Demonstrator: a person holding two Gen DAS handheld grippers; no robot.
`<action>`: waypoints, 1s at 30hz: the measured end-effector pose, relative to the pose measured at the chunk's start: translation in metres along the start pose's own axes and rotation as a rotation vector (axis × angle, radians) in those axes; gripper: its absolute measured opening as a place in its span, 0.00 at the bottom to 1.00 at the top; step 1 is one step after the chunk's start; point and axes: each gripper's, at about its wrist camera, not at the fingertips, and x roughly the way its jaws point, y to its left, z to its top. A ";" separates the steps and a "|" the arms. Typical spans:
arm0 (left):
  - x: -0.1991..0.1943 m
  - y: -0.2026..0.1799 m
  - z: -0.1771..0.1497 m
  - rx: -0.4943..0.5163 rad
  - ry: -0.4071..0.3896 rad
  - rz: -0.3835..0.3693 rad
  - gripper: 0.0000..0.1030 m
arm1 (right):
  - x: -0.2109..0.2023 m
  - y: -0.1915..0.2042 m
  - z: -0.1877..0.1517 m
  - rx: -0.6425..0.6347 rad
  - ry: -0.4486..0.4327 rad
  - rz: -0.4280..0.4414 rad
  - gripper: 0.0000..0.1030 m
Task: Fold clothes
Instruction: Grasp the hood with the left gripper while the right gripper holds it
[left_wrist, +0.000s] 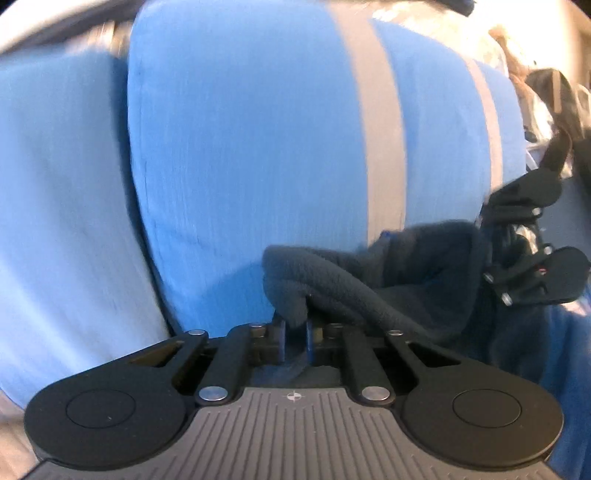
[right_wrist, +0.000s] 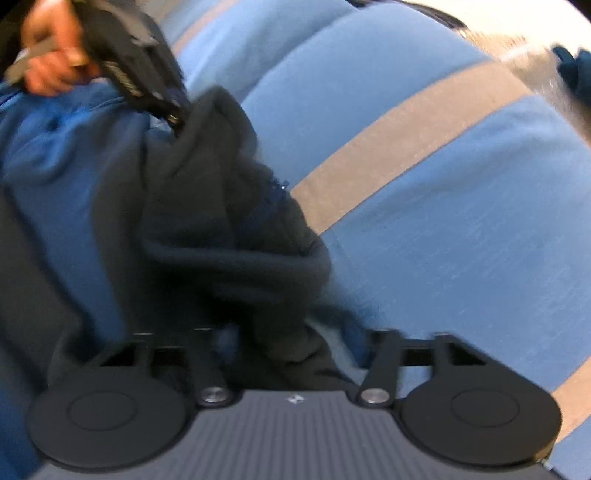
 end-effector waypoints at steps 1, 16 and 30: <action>-0.006 -0.006 0.005 0.034 -0.011 0.033 0.08 | 0.001 -0.002 0.003 0.031 -0.001 0.013 0.24; -0.035 -0.053 0.081 0.153 -0.251 0.335 0.08 | -0.068 -0.036 0.026 0.287 -0.256 -0.265 0.12; 0.010 -0.051 0.046 0.182 -0.170 0.363 0.09 | -0.060 -0.030 0.014 0.281 -0.202 -0.282 0.07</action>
